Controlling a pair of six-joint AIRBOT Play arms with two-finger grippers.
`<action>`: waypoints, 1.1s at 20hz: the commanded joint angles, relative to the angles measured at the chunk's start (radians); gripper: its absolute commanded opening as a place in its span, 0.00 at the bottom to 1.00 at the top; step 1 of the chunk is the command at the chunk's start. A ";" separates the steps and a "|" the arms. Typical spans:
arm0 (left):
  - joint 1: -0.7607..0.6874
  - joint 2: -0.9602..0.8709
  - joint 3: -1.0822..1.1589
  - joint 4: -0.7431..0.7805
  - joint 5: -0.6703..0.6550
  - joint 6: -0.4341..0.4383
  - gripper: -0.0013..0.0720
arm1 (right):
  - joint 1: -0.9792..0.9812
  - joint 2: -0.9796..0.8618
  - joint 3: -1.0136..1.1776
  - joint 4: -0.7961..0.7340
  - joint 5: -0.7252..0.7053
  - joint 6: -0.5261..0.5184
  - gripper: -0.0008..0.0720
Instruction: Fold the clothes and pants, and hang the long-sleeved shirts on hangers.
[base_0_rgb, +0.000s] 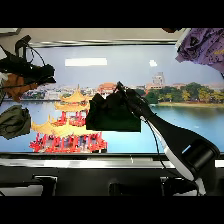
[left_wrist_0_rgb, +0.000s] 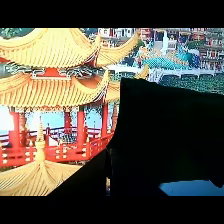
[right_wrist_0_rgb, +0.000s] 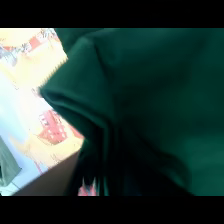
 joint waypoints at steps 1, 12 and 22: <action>0.001 0.000 0.000 0.000 0.000 0.000 0.04 | -0.006 0.005 0.005 0.034 0.078 -0.072 0.49; 0.001 0.001 0.000 0.000 -0.022 0.000 0.04 | -0.631 0.243 -0.021 0.052 -0.446 -0.686 0.68; 0.001 0.001 0.000 0.000 -0.025 0.019 0.04 | -0.843 0.130 -0.494 0.418 -0.438 -1.181 0.66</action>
